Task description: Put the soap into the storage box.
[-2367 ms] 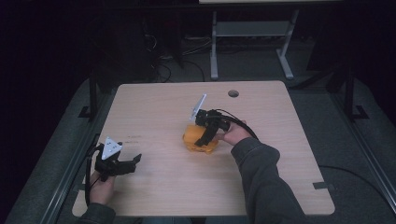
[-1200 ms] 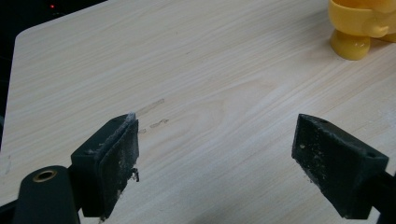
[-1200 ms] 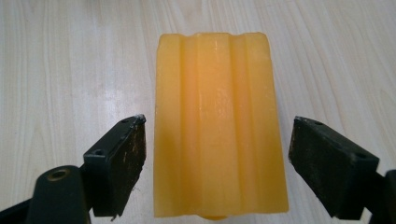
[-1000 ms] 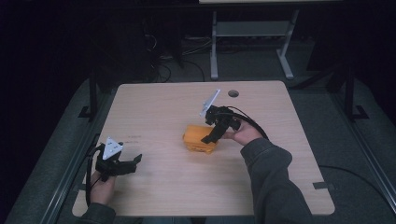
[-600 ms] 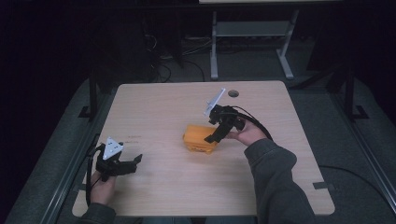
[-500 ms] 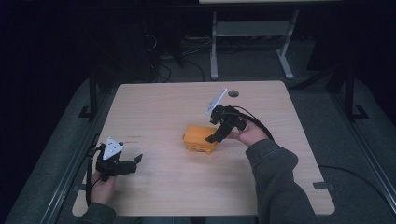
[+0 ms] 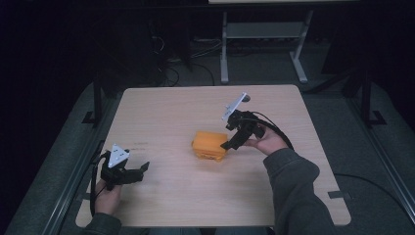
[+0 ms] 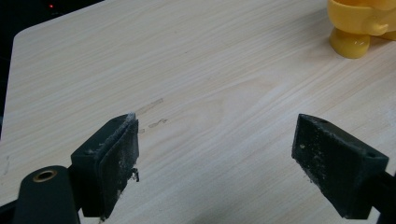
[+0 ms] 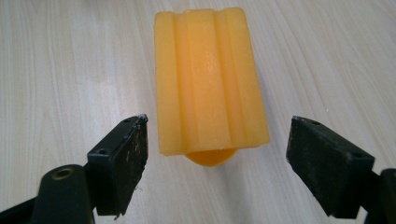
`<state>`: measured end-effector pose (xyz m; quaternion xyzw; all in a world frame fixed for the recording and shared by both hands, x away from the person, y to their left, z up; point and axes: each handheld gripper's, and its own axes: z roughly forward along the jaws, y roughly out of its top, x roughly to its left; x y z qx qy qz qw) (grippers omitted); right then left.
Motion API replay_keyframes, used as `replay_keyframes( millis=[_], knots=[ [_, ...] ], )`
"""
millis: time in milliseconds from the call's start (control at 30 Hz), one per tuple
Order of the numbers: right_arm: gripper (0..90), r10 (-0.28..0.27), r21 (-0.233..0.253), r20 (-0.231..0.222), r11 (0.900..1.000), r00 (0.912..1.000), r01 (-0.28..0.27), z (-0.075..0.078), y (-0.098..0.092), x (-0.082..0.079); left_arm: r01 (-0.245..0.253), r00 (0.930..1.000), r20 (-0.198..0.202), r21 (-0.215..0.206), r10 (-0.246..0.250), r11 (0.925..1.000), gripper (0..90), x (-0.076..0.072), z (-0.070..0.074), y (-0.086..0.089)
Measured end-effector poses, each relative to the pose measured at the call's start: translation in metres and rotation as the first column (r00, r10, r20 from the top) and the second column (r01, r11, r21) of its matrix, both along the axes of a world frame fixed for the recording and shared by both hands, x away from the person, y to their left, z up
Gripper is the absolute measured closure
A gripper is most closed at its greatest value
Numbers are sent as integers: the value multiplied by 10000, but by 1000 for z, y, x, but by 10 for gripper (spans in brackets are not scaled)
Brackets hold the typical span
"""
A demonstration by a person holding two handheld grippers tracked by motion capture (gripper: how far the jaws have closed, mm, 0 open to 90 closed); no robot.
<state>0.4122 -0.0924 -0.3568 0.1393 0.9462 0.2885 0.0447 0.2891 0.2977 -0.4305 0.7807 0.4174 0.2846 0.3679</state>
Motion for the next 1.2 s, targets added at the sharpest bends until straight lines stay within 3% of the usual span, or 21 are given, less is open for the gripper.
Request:
replay_keyframes(
  millis=[833, 1200],
  knots=[
    [202, -543, 172, 47, 9984, 9985, 542, 0, -29, -11, 36, 10000, -42, 42, -36, 10000, 141, 0, 0, -1],
    [202, -837, 251, -73, 9962, 9965, 839, -8, -48, -17, 64, 10000, -17, 50, -64, 10000, 141, 0, -1, -2]
  ],
)
